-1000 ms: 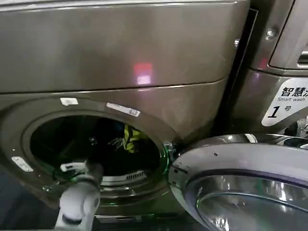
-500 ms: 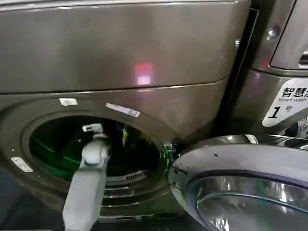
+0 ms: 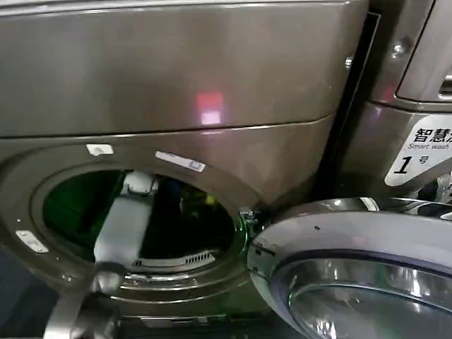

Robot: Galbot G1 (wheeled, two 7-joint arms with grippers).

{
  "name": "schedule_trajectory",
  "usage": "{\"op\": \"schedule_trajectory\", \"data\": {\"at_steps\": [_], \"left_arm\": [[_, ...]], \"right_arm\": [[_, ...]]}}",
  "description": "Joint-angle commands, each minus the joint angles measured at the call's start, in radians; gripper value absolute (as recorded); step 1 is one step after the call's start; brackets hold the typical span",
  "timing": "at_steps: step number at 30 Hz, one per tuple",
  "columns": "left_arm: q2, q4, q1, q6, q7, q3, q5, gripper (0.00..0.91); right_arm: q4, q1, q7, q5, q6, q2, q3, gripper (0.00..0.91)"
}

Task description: Grasp the clothes from the dryer.

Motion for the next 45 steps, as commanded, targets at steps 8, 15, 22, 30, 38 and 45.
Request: {"op": "schedule_trajectory", "data": {"at_steps": [8,15,22,30,38,45], "left_arm": [[0.028,0.171,-0.131,-0.194,0.429,0.010,0.551,0.907],[0.054,0.172,-0.156,-0.188,0.390,0.038,0.705,0.907],[0.059,0.165,-0.160,-0.181,0.396,0.100,0.704,0.907],[0.043,0.195,-0.153,-0.168,0.415,0.124,0.691,0.808],[0.035,0.207,-0.159,-0.171,0.426,0.123,0.679,0.080],[0.034,0.202,-0.148,-0.172,0.426,0.124,0.652,0.000]], "right_arm": [[0.009,-0.006,0.000,0.002,0.003,0.012,0.002,0.907],[0.019,-0.007,-0.002,0.003,0.001,0.013,0.000,0.907],[0.018,-0.010,-0.001,0.003,0.002,0.013,0.005,0.907],[0.017,-0.004,-0.001,0.001,0.003,0.014,0.002,0.907],[0.014,-0.002,0.000,0.000,0.004,0.017,0.002,0.907],[0.010,-0.002,0.000,-0.001,0.006,0.019,0.002,0.907]]}}
